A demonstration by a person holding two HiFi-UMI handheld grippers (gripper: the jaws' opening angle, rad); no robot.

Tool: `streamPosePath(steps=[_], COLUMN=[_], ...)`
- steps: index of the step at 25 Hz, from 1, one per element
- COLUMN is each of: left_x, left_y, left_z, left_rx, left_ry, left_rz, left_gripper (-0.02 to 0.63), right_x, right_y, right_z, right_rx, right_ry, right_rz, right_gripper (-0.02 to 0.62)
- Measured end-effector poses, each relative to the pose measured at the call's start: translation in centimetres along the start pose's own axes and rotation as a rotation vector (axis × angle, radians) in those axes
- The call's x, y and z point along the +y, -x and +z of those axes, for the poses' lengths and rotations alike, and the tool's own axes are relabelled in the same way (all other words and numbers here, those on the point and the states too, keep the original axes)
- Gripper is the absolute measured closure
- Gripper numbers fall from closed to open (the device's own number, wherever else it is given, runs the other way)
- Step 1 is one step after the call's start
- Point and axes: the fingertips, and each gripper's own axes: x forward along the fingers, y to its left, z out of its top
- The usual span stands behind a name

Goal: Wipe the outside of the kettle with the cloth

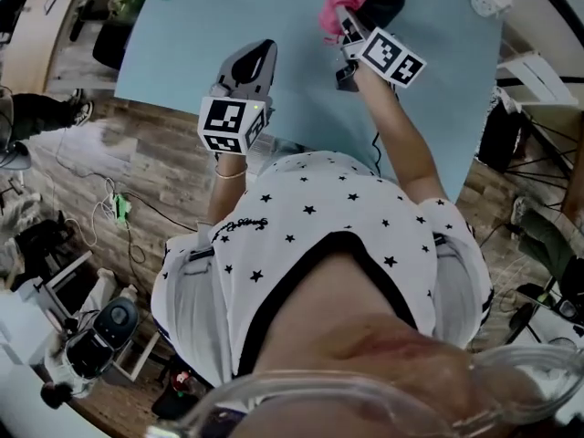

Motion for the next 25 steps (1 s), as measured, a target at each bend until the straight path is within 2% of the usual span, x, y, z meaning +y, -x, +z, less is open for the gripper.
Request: streamPosePath(steps=[7,11,18,25], left_x=[4.5,5.8,7.4,8.7], left_y=[-2.1,-2.5,-3.6,-4.6], left_z=[0.0,-0.4,-0.5,-0.9], left_rx=[0.005,0.015,0.020,0.034], left_ry=[-0.026,-0.031,-0.041,-0.041], left_rz=[-0.099,-0.147,-0.199,-0.236], left_gripper=[0.577,0.577,0.577,0.577], right_x=[-1.2,-1.9,-4.6,-6.8], right_y=[-2.0,-2.6,-2.5,-2.8], right_z=[1.0,1.0,0.2,-1.5], right_rx=[-0.146,-0.192,-0.238,-0.246], right_ry=[-0.116,-0.140,-0.163,-0.215], right_rz=[-0.115,-0.171,-0.291,-0.370], right_gripper=[0.529,0.529,0.529,0.529])
